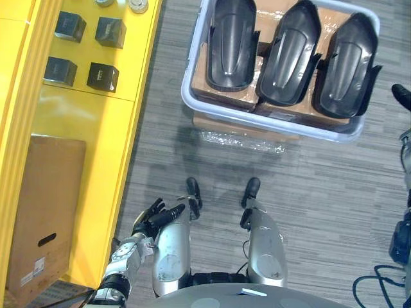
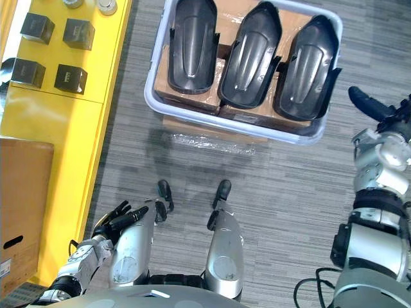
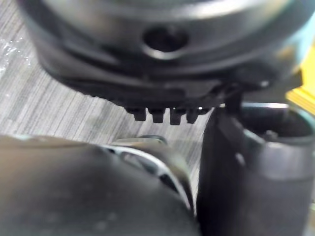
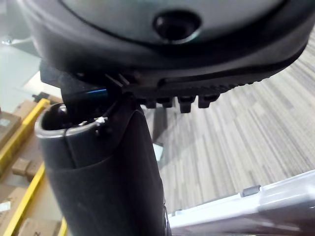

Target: Walk over and take three plastic housings, then place them on the shelf

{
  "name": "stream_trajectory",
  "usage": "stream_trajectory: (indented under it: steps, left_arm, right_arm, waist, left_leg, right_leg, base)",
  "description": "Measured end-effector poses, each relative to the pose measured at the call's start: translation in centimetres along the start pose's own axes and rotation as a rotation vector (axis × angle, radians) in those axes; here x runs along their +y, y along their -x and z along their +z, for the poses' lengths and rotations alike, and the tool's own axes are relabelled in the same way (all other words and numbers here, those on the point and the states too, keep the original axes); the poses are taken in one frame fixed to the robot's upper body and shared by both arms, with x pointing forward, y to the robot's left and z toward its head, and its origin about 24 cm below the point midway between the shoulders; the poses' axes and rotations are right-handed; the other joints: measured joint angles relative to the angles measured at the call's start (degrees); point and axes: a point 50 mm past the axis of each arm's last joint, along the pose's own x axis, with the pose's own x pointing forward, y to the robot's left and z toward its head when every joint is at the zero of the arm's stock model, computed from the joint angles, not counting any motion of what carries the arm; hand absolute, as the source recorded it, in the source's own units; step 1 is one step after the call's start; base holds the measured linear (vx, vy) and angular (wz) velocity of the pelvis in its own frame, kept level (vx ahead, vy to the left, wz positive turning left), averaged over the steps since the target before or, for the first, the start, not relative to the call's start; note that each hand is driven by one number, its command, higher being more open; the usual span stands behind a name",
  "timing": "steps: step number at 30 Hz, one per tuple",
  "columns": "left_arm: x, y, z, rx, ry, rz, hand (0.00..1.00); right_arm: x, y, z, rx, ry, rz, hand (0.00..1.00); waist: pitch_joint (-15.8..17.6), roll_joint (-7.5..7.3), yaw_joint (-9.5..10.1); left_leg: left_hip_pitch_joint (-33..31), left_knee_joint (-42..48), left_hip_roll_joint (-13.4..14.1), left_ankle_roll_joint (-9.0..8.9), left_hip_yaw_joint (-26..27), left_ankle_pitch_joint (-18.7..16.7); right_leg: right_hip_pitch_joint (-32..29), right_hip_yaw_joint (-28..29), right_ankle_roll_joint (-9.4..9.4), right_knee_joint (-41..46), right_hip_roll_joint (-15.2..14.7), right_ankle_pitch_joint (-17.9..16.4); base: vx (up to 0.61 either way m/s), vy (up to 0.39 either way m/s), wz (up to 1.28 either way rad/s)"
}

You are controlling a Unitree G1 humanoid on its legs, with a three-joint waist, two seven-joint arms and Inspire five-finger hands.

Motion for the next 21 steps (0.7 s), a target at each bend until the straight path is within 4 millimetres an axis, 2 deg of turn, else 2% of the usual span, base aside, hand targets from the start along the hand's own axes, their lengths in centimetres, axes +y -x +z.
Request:
stream_trajectory:
  steps: [7, 14, 21]
  left_arm:
    - [-0.7, -0.2, 0.0, -0.007, 0.028, -0.026, 1.00]
    - [-1.3, -0.3, -0.1, -0.008, 0.040, -0.046, 1.00]
    - [-1.8, -0.5, -0.1, -0.010, 0.072, -0.065, 1.00]
  right_arm:
    - [0.3, -0.8, 1.3, 0.041, 0.043, -0.013, 1.00]
    - [1.0, -1.0, 1.3, 0.067, 0.050, 0.005, 1.00]
    - [0.1, -1.4, 2.6, 0.067, 0.063, -0.028, 1.00]
  waist:
    - [0.4, 1.63, 1.25]
    - [0.6, 3.30, 1.44]
    - [0.7, 4.29, 2.11]
  left_leg:
    - [-1.0, 0.6, -0.9, 0.19, -1.3, 0.2]
    - [-2.1, 0.6, -1.8, 0.73, -1.6, 0.5]
    - [-3.6, -0.3, -2.3, 0.82, -1.6, 1.5]
  right_leg:
    - [-0.8, -0.4, 0.03, 1.0, -0.7, 0.0]
    - [-2.1, -0.7, 0.21, 2.0, -1.8, 0.0]
    - [-4.3, -0.8, 0.18, 2.9, -2.4, 0.0]
  base:
    - [-0.01, 0.017, 0.04]
    - [-0.02, 0.010, 0.03]
    - [0.00, 0.004, 0.01]
